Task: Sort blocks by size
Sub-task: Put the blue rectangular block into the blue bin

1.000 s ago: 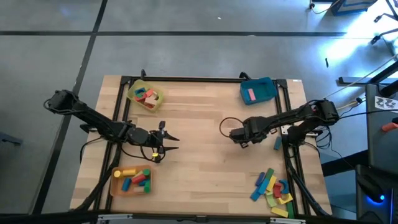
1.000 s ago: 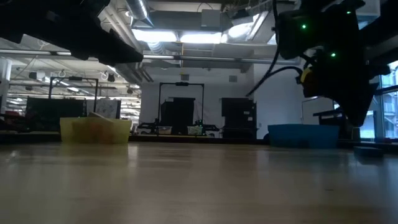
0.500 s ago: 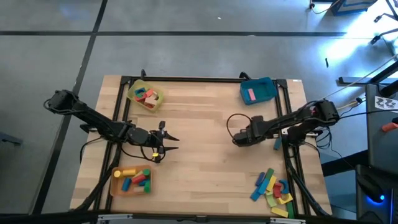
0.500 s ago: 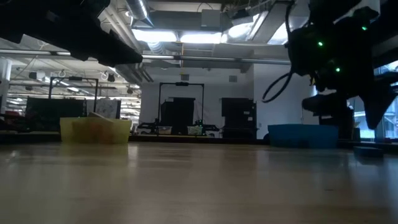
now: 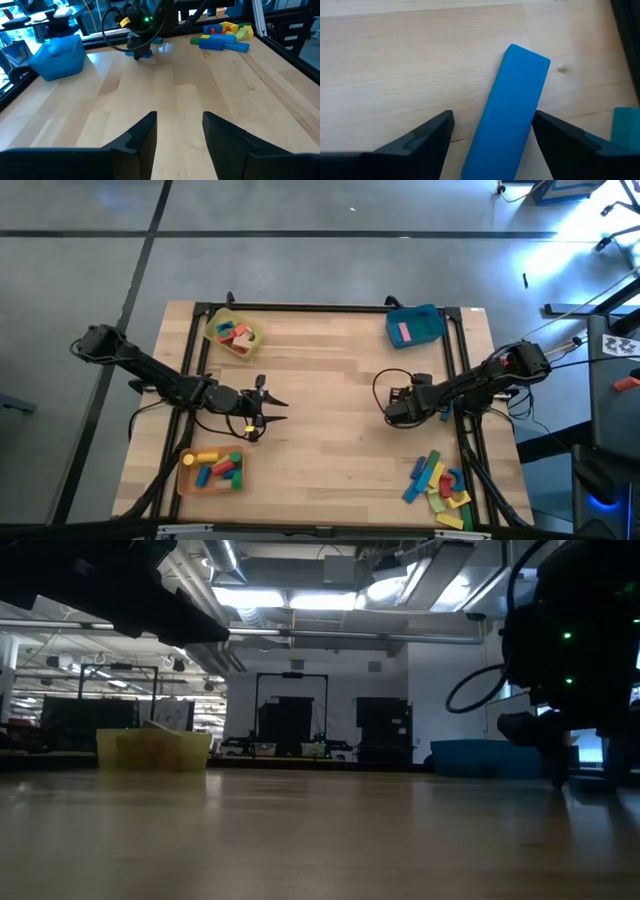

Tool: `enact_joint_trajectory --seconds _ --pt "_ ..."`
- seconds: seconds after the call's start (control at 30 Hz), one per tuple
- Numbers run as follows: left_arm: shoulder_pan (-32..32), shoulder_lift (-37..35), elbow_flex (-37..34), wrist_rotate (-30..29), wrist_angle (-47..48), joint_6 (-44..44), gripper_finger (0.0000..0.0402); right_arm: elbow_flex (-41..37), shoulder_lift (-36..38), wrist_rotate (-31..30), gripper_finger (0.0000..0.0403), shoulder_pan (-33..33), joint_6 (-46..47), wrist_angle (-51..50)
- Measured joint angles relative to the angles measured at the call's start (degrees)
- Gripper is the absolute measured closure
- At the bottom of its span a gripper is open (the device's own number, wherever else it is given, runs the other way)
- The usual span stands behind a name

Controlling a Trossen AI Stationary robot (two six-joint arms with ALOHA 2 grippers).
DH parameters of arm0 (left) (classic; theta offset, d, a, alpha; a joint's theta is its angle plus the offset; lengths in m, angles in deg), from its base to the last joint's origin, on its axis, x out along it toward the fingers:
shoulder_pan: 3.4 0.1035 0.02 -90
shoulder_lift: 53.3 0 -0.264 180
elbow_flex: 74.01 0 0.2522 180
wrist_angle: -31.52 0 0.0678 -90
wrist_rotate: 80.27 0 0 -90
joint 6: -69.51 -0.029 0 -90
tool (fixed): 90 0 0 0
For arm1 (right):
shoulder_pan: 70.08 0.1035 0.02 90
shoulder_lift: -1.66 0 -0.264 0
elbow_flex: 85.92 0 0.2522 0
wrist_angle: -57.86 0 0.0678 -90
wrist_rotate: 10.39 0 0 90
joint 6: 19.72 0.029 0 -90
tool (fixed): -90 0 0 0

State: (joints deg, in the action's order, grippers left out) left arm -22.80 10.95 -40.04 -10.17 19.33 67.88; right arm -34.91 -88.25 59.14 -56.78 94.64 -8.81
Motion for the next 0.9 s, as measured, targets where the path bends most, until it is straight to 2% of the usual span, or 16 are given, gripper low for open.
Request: enact_joint_trajectory --seconds 0.2,0.53,0.7,0.9 --pt "0.0 0.0 0.0 0.0 -0.2 0.1 0.0259 -0.2 -0.1 -0.3 0.0158 0.7 1.6 1.5" --pt "0.0 0.0 0.0 0.0 -0.2 0.2 0.0259 -0.3 -0.2 -1.9 0.0262 0.8 0.1 4.0" --pt "0.0 0.0 0.0 0.0 -0.2 0.1 0.0259 -0.4 -0.3 -3.8 0.0262 2.2 -0.7 5.6" --pt "0.0 0.0 0.0 0.0 -0.2 0.2 0.0259 -0.4 -0.3 -5.2 0.0244 2.9 -0.8 6.0"
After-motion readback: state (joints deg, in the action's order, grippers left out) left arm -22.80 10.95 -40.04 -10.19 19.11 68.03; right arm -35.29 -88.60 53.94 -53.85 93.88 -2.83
